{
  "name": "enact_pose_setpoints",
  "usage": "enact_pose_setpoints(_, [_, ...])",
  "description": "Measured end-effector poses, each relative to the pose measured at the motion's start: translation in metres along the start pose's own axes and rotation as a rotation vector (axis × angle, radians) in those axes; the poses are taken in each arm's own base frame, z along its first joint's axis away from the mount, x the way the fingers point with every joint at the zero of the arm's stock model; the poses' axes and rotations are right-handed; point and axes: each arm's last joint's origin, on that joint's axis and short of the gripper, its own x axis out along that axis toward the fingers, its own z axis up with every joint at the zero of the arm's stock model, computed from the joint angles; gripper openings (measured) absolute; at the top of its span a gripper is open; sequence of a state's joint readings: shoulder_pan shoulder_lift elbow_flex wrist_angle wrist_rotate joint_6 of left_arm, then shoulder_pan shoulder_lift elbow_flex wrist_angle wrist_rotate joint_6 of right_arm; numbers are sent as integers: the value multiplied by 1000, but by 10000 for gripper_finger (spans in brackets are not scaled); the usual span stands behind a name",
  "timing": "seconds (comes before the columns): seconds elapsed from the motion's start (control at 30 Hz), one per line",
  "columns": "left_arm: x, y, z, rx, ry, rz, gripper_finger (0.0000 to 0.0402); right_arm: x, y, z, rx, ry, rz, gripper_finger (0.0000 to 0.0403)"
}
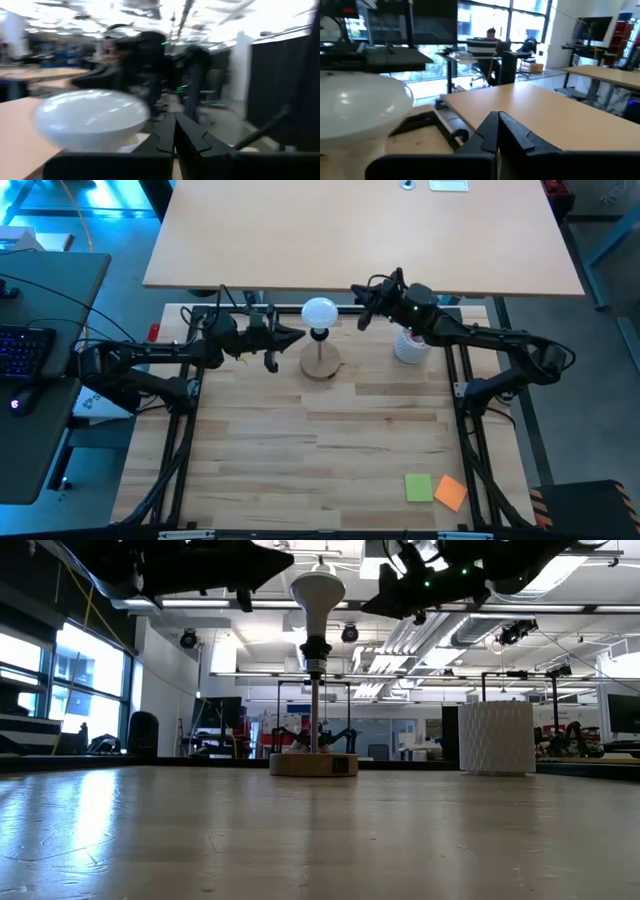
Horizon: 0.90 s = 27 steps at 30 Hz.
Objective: Screw lightbulb
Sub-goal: Remove the white lightbulb from the desk lamp
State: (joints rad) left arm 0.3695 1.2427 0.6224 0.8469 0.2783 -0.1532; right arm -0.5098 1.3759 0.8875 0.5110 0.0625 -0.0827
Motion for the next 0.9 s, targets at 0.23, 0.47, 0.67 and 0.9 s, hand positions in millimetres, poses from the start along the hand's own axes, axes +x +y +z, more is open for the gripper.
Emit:
enact_pose_setpoints(0.23, [-12,21,4,59,21,313,0,-12,28,9,25,-9,410,0])
enact_pose_setpoints(0.47, [-9,41,2,32,-19,265,0,-16,57,8,-13,2,373,0])
enact_pose_setpoints(0.67, [9,29,-4,-47,0,75,0,-13,43,8,-27,6,220,0])
enact_pose_setpoints(0.9, [14,-2,-2,-73,-9,1,0,-8,14,5,53,21,77,0])
